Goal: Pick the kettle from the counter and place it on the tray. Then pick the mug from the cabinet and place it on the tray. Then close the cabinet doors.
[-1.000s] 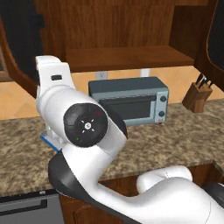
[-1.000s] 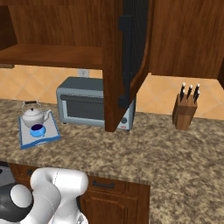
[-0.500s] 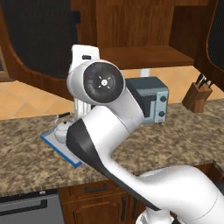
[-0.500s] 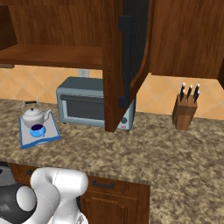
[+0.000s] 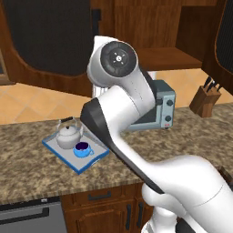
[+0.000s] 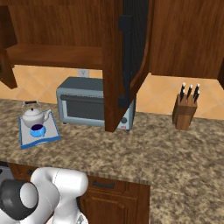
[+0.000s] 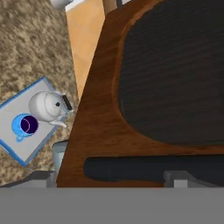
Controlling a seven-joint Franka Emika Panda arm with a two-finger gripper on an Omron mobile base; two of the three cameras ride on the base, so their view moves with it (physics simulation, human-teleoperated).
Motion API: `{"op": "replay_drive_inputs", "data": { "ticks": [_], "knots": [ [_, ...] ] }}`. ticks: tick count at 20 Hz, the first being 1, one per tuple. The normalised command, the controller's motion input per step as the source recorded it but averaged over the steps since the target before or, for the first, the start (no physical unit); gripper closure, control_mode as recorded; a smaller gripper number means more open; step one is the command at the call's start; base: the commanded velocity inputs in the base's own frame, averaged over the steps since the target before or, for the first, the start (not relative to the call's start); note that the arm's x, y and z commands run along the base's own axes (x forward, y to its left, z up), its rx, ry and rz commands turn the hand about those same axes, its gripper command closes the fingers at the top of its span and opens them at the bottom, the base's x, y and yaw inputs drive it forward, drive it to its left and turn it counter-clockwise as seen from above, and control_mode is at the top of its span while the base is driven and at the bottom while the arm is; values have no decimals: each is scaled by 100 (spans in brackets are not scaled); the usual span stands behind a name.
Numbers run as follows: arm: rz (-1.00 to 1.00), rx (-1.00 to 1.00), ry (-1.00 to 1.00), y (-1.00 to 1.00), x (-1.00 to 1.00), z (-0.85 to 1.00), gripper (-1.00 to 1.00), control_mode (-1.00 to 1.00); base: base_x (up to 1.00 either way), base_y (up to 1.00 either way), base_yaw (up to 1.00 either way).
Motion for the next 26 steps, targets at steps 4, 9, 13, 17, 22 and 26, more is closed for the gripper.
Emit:
{"op": "replay_drive_inputs", "data": {
  "ticks": [4,9,13,17,22,26],
  "knots": [
    [0,9,1,-42,100,-29,-100,-100,0,0,0],
    [0,9,2,-36,100,-32,-100,-100,0,0,0],
    [0,11,4,-28,100,-36,-100,-100,0,0,0],
    [0,15,9,-17,98,-30,-100,-100,0,0,0],
    [0,15,9,-4,77,-27,-100,-100,0,0,0],
    [0,10,0,0,77,-35,-100,-100,0,0,0]
  ]
}}
